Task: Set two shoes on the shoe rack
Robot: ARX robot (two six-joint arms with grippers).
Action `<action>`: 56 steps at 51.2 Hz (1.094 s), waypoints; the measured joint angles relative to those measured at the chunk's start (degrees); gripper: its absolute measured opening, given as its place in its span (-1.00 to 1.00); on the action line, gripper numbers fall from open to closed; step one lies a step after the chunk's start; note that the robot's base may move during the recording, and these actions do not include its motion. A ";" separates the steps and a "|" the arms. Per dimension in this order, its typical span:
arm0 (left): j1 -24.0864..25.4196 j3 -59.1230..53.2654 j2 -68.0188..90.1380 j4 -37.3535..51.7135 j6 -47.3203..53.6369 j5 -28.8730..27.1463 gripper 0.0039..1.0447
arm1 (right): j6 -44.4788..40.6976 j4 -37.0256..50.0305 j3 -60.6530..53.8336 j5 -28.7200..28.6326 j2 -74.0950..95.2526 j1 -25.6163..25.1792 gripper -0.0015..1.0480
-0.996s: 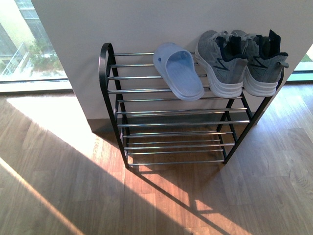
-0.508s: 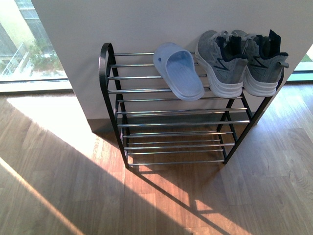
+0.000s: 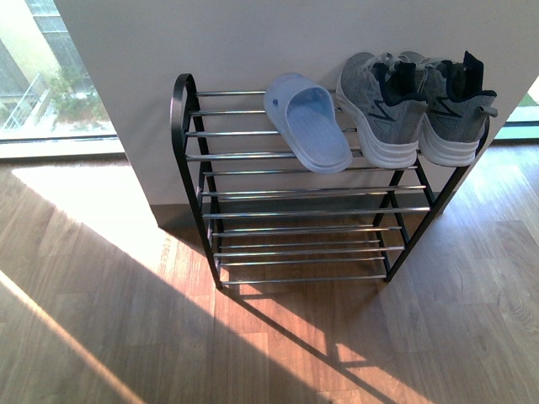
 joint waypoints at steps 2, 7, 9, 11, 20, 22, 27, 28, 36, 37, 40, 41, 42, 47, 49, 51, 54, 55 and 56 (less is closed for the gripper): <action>0.00 0.00 0.00 0.00 0.00 -0.02 -0.97 | 0.00 -0.77 0.00 0.00 -0.74 0.02 -0.97; 0.00 0.00 0.00 0.00 0.00 0.00 -0.97 | 0.00 -1.92 0.00 0.00 -1.90 0.00 -0.97; 0.00 0.00 0.00 0.00 0.00 -0.02 -0.97 | 0.02 -2.34 0.00 0.00 -2.29 0.02 -0.97; 0.00 0.00 0.00 0.00 0.00 -0.02 -0.97 | 0.00 -2.73 0.00 0.00 -2.67 0.00 -0.97; 0.00 0.00 0.00 0.00 0.00 -0.02 -0.97 | 0.00 -12.70 0.00 -0.07 -11.82 0.00 -0.97; 0.00 0.00 0.00 0.00 0.00 -0.02 -0.97 | 0.00 -12.96 0.00 -0.07 -12.61 0.00 -0.97; 0.00 0.00 0.02 0.00 0.00 0.00 -0.97 | 0.00 -13.16 0.00 -0.04 -12.72 0.00 -0.97; 0.00 0.00 0.00 0.00 0.00 -0.02 -0.97 | 0.00 -13.16 0.00 -0.04 -12.76 0.00 -0.97; 0.00 0.00 0.00 0.00 0.00 0.00 -0.97 | -0.02 -13.16 0.00 -0.04 -12.81 0.00 -0.70; 0.00 0.00 0.00 0.00 0.00 0.00 -0.97 | -0.02 -13.16 0.00 -0.04 -12.81 0.00 -0.60; 0.00 0.00 0.00 0.00 0.00 -0.02 -0.97 | -0.02 -13.16 0.00 -0.04 -12.81 0.00 -0.39; 0.00 0.00 0.00 0.00 0.00 0.00 -0.97 | -0.02 -13.16 0.00 -0.04 -12.81 0.00 -0.32; 0.00 0.00 0.00 0.00 0.00 0.00 -0.97 | -0.02 -13.16 0.00 -0.04 -12.81 0.00 -0.26; 0.00 0.00 0.00 0.00 0.00 -0.04 -0.97 | -0.02 -13.16 0.00 -0.20 -12.85 0.00 0.11; 0.00 0.00 0.00 0.00 0.00 -0.31 -0.97 | -0.02 -13.16 0.00 -0.24 -12.85 0.00 0.24; 0.02 0.00 0.00 0.00 0.00 -0.37 -0.97 | -0.02 -13.16 0.00 -0.20 -12.85 0.00 0.41; 0.00 0.00 0.00 0.00 0.00 -0.22 -0.97 | -0.02 -13.16 0.00 -0.20 -12.87 0.00 0.64; 0.00 0.00 0.00 0.00 0.00 -0.20 -0.97 | -0.02 -13.16 0.00 -0.20 -12.87 0.00 0.71; 0.00 0.00 0.00 0.00 0.00 -0.20 -0.97 | -0.02 -13.16 0.00 -0.20 -12.87 0.00 0.77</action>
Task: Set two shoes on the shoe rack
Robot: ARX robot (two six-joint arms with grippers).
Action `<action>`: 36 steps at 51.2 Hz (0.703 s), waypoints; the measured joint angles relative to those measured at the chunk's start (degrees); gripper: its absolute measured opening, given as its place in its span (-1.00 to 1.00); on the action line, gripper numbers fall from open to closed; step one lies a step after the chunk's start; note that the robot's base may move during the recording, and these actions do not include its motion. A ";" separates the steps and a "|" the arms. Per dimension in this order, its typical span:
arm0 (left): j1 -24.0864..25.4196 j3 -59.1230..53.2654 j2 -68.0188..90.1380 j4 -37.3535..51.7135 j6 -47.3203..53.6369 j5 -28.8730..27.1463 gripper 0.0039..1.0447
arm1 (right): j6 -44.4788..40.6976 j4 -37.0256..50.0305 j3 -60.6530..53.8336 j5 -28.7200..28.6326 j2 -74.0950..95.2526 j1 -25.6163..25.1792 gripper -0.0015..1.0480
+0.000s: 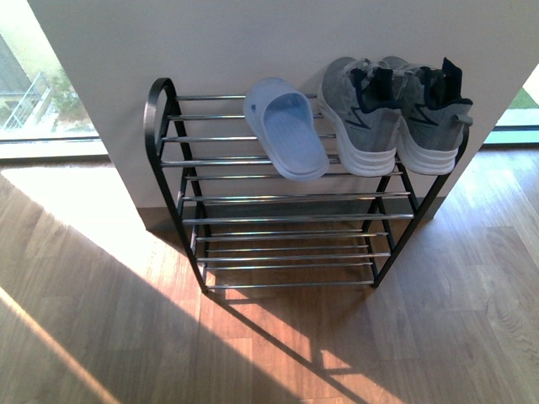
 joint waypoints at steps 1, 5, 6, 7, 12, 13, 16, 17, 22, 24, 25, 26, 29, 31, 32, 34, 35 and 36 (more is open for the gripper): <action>0.00 0.00 0.00 0.00 0.00 0.00 -0.97 | 0.00 0.00 0.00 0.00 0.00 0.00 0.80; 0.00 0.00 0.00 0.00 0.00 0.00 -0.97 | 0.02 0.00 0.00 0.02 0.00 0.00 0.82; 0.00 0.00 0.00 0.00 0.00 -0.02 -0.97 | 0.02 0.00 0.00 0.02 0.00 0.00 0.82; 0.00 0.00 0.00 0.00 0.00 -0.02 -0.97 | 0.00 0.00 0.00 0.04 0.00 0.00 0.82; -0.11 0.00 0.00 0.00 0.00 0.39 -0.97 | 0.02 -0.04 0.00 0.42 -0.02 0.00 0.82; -0.11 0.00 0.02 0.00 0.00 0.42 -0.97 | 0.02 -0.07 0.00 0.42 -0.02 0.00 0.82; -0.11 0.00 0.02 0.00 0.00 0.39 -0.97 | 0.00 -0.09 0.00 0.37 -0.04 0.00 0.82; -0.11 0.00 0.09 0.00 0.00 0.39 -0.97 | 0.02 -0.09 0.00 0.37 -0.04 0.00 0.82; -0.11 0.00 0.09 0.00 0.00 0.22 -0.97 | 0.02 -0.09 0.00 0.24 -0.04 0.00 0.82; -0.11 0.00 0.11 0.00 0.00 0.22 -0.97 | 0.02 -0.09 0.00 0.22 -0.04 0.00 0.82; -0.11 0.00 0.13 0.00 -0.02 0.22 -0.97 | 0.02 -0.09 0.00 0.24 -0.02 0.00 0.82; -0.15 0.00 0.57 0.77 -2.51 -0.11 -0.97 | 0.02 -0.11 0.00 0.22 -0.02 0.00 0.82; -0.13 0.94 4.66 5.49 -12.04 0.66 -0.97 | 0.02 -0.09 0.00 0.22 -0.02 0.00 0.82; 0.26 3.39 9.66 8.90 -18.34 2.89 -0.97 | 0.02 -0.09 0.00 0.20 -0.04 0.00 0.82; 0.37 4.66 12.02 10.03 -21.16 3.78 -0.97 | 0.02 -0.11 0.00 0.17 -0.04 0.00 0.82; 0.61 8.11 18.51 12.70 -24.28 6.27 -0.97 | 0.00 -0.11 0.00 0.15 -0.02 0.00 0.82; 0.70 9.55 21.09 13.51 -25.62 7.37 -0.97 | 0.02 -0.09 0.00 0.15 -0.02 0.00 0.82; 0.74 11.04 23.65 14.14 -26.21 8.33 -0.97 | 0.02 -0.09 0.00 0.17 -0.04 0.00 0.82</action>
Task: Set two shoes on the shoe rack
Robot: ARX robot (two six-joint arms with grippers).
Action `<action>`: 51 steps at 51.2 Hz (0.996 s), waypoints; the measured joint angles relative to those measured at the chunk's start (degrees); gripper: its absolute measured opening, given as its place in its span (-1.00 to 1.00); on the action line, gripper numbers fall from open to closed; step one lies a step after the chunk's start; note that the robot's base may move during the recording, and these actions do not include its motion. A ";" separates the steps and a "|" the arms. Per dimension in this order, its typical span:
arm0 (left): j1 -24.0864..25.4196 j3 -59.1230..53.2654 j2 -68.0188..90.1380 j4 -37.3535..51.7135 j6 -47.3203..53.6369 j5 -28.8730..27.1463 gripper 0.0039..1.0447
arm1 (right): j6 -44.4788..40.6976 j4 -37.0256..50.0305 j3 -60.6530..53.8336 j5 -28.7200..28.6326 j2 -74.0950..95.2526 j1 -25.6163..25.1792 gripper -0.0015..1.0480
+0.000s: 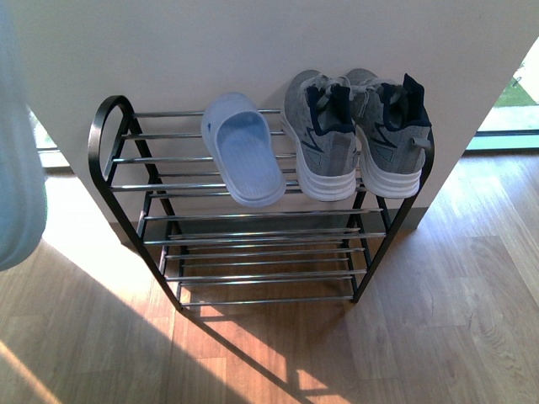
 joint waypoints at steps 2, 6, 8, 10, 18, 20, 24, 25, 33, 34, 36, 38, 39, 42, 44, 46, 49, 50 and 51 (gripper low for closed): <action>0.07 3.80 6.38 1.05 -1.14 2.78 -0.97 | -0.02 -0.02 0.00 0.00 0.02 0.00 0.82; 0.09 8.66 13.59 1.36 -1.42 5.86 -0.97 | 0.00 0.00 0.00 0.02 0.02 0.00 0.82; 0.09 11.17 17.09 1.18 -1.25 7.19 -0.97 | 0.00 0.00 0.00 0.00 0.02 0.00 0.82; 0.09 14.62 21.57 0.37 -0.63 8.26 -0.97 | 0.00 0.00 0.00 0.00 0.02 0.00 0.82; 0.50 30.40 38.47 -4.94 5.44 8.46 -0.97 | 0.00 0.00 0.00 0.00 0.02 0.00 0.82; 0.50 33.83 41.51 -5.86 7.82 7.98 -0.97 | 0.00 0.00 0.00 0.00 0.02 0.00 0.82; 0.50 38.75 45.86 -6.64 11.50 7.41 -0.97 | 0.00 0.00 0.00 0.00 0.02 0.00 0.82; 0.50 39.54 46.56 -6.73 11.93 7.48 -0.97 | 0.00 0.00 0.00 0.00 0.02 0.00 0.82; 0.50 52.11 57.27 -10.75 17.14 8.76 -0.97 | 0.00 -0.02 0.00 0.00 0.02 0.00 0.82; 0.50 53.44 58.36 -11.30 17.40 8.85 -0.97 | 0.00 0.00 0.00 0.00 0.02 0.00 0.82; 0.52 56.43 61.13 -12.44 17.94 8.74 -0.97 | 0.00 0.00 0.00 0.00 0.02 0.00 0.82; 0.52 58.60 63.14 -13.27 18.05 8.66 -0.97 | 0.00 0.00 0.00 0.00 0.02 0.00 0.82; 0.57 59.65 64.15 -13.70 18.03 8.72 -0.97 | 0.00 0.00 0.00 0.00 0.02 0.00 0.82; 0.74 62.75 67.25 -14.99 18.10 9.09 -0.97 | -0.02 0.00 0.00 0.00 0.02 0.00 0.82; 0.87 64.74 69.26 -15.89 18.23 9.07 -0.97 | -0.02 0.00 0.00 0.00 0.02 0.00 0.82; 0.96 66.29 70.73 -16.50 18.40 9.09 -0.97 | 0.00 -0.02 0.00 0.00 0.02 0.00 0.82; 1.07 68.26 72.57 -17.64 18.80 9.09 -0.97 | 0.00 0.00 0.00 0.00 0.00 0.00 0.82; 1.14 69.11 73.44 -18.10 19.04 9.07 -0.97 | 0.00 -0.02 0.00 0.00 0.02 0.00 0.82; 1.16 69.64 73.99 -18.36 19.19 9.07 -0.97 | -0.02 0.00 0.00 0.00 0.02 0.00 0.82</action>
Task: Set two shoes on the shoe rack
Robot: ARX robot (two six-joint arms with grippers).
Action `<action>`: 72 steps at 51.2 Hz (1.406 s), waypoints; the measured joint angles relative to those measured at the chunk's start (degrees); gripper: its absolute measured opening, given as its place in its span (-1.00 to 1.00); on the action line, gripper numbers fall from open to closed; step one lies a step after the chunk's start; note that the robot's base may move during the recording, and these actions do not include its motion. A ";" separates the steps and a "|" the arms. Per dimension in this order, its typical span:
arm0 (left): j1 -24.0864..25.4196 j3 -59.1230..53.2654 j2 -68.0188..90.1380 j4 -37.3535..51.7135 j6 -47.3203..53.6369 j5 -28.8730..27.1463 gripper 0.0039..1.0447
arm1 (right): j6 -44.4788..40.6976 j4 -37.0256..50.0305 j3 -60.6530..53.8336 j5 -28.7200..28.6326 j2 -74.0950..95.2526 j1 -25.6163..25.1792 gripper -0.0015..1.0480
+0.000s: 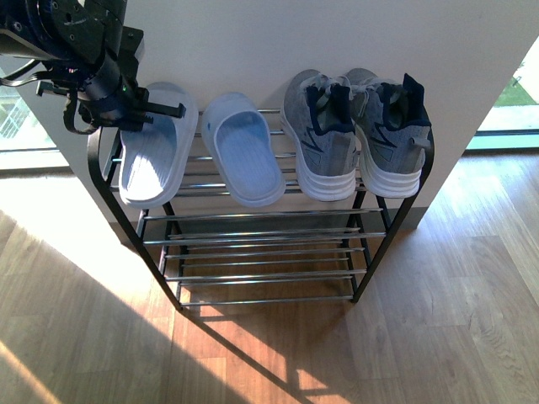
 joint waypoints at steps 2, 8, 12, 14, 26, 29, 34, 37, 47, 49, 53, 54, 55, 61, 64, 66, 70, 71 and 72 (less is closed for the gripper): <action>0.07 0.96 0.96 -0.59 0.26 0.02 -0.97 | 0.02 0.00 0.00 0.00 0.00 0.00 0.82; 0.11 1.86 2.10 -1.75 1.57 -0.02 -0.74 | 0.02 0.00 0.00 0.00 0.00 0.00 0.82; -0.11 1.27 1.68 -0.55 2.60 -0.39 -0.43 | 0.02 0.00 0.00 0.00 0.00 0.00 0.82; -0.31 -0.28 0.50 0.96 2.80 -0.59 -0.26 | 0.02 0.00 0.00 0.00 0.00 0.00 0.82; -2.84 -15.85 -14.49 10.97 0.96 -5.42 0.63 | 0.02 -0.02 0.00 0.00 0.00 0.00 0.82; -3.43 -20.76 -19.37 13.79 -0.55 -6.54 0.83 | 0.02 -0.02 0.00 0.00 0.00 0.00 0.82; -4.24 -31.65 -29.59 18.49 -3.21 -9.90 0.82 | 0.02 0.00 0.00 0.00 0.00 0.00 0.82; -4.26 -38.34 -35.87 20.59 -5.16 -11.98 0.83 | 0.02 -0.02 0.00 0.00 0.00 0.00 0.82; -4.44 -59.19 -63.04 17.03 -13.22 -20.24 0.83 | 0.02 0.00 0.00 0.00 0.00 0.00 0.82; -4.81 -62.07 -68.87 14.97 -15.32 -22.03 0.83 | 0.02 0.00 0.00 0.00 0.00 0.00 0.82; -5.53 -65.83 -76.37 10.75 -18.14 -24.79 0.83 | 0.02 0.00 0.00 0.00 0.00 0.00 0.82; -5.66 -66.55 -78.18 9.81 -18.71 -25.35 0.83 | 0.02 0.00 0.00 0.00 0.00 0.00 0.82; -5.84 -67.38 -80.35 9.16 -19.43 -25.73 0.83 | 0.02 0.00 0.00 0.00 0.00 0.00 0.82; -4.15 -71.21 -82.71 19.39 -16.81 -16.48 0.68 | 0.02 0.00 0.00 0.00 0.00 0.00 0.82; -2.05 -78.09 -83.17 35.39 -10.58 -4.20 0.44 | 0.02 0.00 0.00 0.00 -0.04 0.00 0.82; -1.25 -81.53 -84.54 42.62 -7.61 0.81 0.27 | 0.02 -0.02 0.00 0.02 0.00 0.00 0.82; -0.13 -83.71 -87.80 46.18 -5.07 3.30 -0.01 | 0.02 0.00 0.00 0.00 -0.02 0.00 0.82; 0.07 -83.91 -88.21 46.21 -4.76 3.39 -0.04 | 0.02 -0.02 0.00 0.00 -0.02 0.00 0.82; 0.42 -84.35 -89.02 46.23 -4.44 3.67 -0.11 | 0.02 0.00 0.00 0.00 -0.02 0.00 0.82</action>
